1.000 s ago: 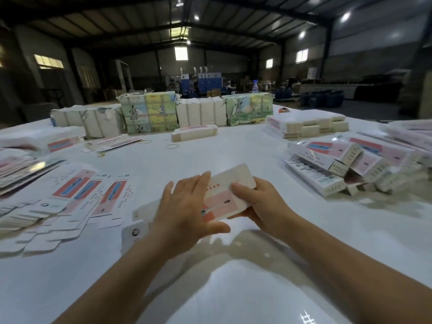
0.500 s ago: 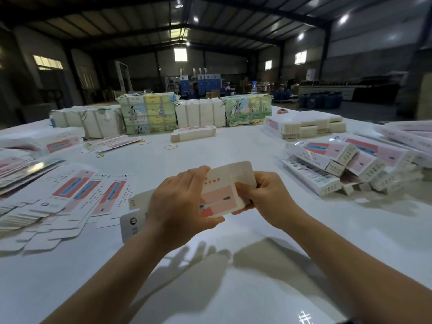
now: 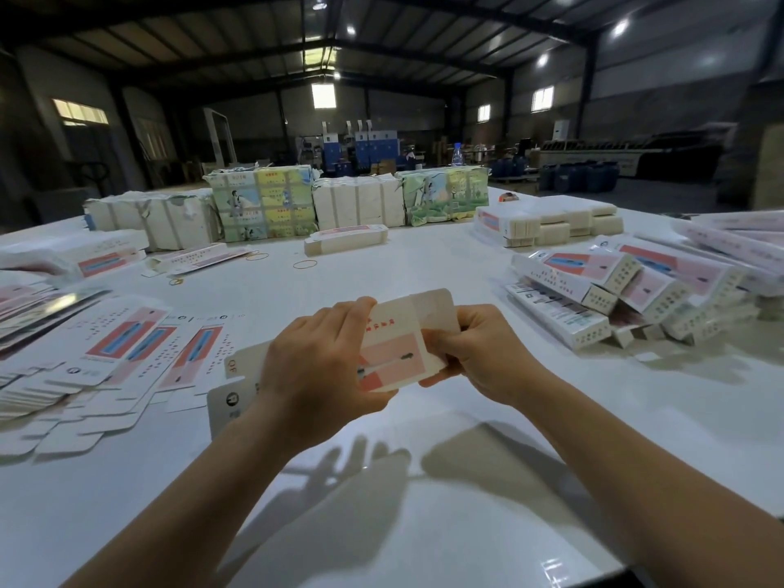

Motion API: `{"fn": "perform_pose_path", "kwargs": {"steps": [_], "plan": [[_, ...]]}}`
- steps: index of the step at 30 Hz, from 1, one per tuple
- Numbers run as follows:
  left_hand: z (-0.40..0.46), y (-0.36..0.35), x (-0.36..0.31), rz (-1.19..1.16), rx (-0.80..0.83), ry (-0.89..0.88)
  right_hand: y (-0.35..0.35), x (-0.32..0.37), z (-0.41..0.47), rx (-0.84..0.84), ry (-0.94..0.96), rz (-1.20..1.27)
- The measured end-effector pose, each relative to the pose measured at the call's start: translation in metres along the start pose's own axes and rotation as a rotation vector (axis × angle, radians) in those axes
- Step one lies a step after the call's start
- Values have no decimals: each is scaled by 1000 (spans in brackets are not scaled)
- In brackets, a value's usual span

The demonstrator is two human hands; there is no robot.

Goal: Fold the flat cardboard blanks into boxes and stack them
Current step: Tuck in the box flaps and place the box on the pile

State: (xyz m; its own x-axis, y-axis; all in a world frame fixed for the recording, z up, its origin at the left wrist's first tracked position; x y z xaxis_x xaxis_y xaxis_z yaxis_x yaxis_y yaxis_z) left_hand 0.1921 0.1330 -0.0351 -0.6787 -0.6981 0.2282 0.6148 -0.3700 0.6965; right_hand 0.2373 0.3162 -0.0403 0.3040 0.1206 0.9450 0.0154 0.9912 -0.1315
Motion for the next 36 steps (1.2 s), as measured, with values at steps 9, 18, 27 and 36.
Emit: {"fn": "perform_pose_path", "kwargs": {"steps": [9, 18, 27, 36], "plan": [[-5, -3, 3, -10, 86, -48, 5, -5, 2, 125, -206, 15], [-2, 10, 6, -15, 60, 9, 8, -5, 4, 75, -70, -203], [-4, 7, 16, -64, 4, 84, 5, -3, 3, 54, -104, -68], [-7, -15, 27, -132, 347, 183, -8, -23, 2, -103, -69, -89]]}}
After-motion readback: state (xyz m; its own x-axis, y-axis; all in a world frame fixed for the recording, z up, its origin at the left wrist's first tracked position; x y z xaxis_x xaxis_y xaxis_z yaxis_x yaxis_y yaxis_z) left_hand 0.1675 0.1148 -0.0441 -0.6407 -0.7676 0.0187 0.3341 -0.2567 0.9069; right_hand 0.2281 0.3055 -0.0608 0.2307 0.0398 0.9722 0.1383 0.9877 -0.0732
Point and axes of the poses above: each hand's wrist, its own z-axis towards the middle knuckle, its own y-axis out of the back of the hand, x = y × z, the point moved 1 cm from there along z, towards the middle knuckle, and after that the axes turned 9 degrees about z, right-handed, at the moved point
